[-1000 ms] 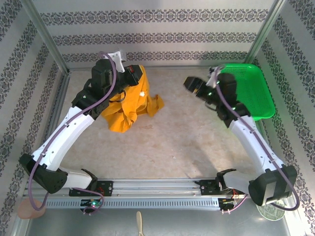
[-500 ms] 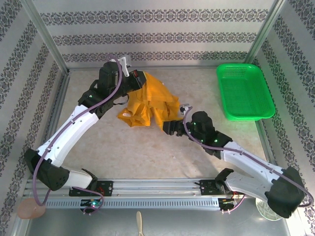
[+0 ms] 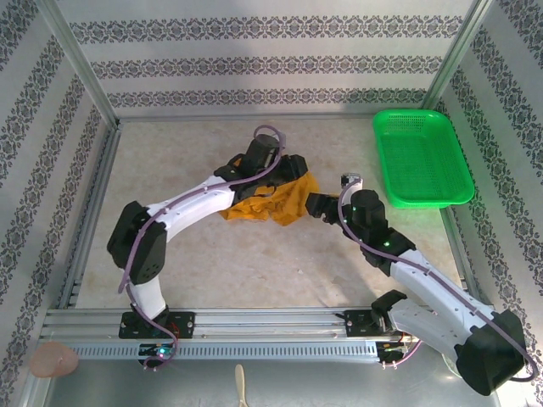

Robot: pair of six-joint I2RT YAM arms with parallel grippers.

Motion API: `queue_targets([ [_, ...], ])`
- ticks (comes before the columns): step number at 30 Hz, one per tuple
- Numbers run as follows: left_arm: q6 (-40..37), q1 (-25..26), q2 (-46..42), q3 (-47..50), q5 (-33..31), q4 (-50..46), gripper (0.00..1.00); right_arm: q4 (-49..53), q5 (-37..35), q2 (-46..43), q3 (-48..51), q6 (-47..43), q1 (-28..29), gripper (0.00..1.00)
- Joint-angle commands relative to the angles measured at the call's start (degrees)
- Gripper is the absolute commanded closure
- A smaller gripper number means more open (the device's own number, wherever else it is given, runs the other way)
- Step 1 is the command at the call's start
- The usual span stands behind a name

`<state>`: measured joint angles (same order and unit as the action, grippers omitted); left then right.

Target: Fold the inside-out t-shirt

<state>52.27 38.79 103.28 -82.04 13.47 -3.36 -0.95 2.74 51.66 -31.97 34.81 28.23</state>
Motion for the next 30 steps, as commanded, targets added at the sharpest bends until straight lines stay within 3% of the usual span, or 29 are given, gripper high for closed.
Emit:
queue_targets([
  [1,-2.31,-2.89,-5.26,-1.29,-2.45,-2.11,0.41,4.38,-1.53,-0.69,0.92,1.11,-1.43,0.22],
  [4,-1.12,-6.85,-12.73,7.97,-4.77,-2.93,0.34,4.51,-0.80,1.38,0.97,1.14,-2.79,0.22],
  [8,1.83,-11.68,-20.72,20.99,-6.77,-4.26,0.33,4.59,0.06,7.75,-0.83,0.28,-4.08,0.22],
  [14,3.38,-15.77,-22.83,33.67,-7.84,-2.75,0.31,7.36,0.26,19.13,-5.72,-1.50,-6.35,0.19],
  [23,1.65,-19.65,-13.23,34.67,-7.21,-0.06,0.28,4.15,11.99,32.15,-10.61,0.35,-8.33,0.21],
  [30,0.84,-21.55,-6.43,32.08,-8.33,2.61,0.29,0.53,14.13,39.85,-14.52,3.90,-8.14,0.25],
])
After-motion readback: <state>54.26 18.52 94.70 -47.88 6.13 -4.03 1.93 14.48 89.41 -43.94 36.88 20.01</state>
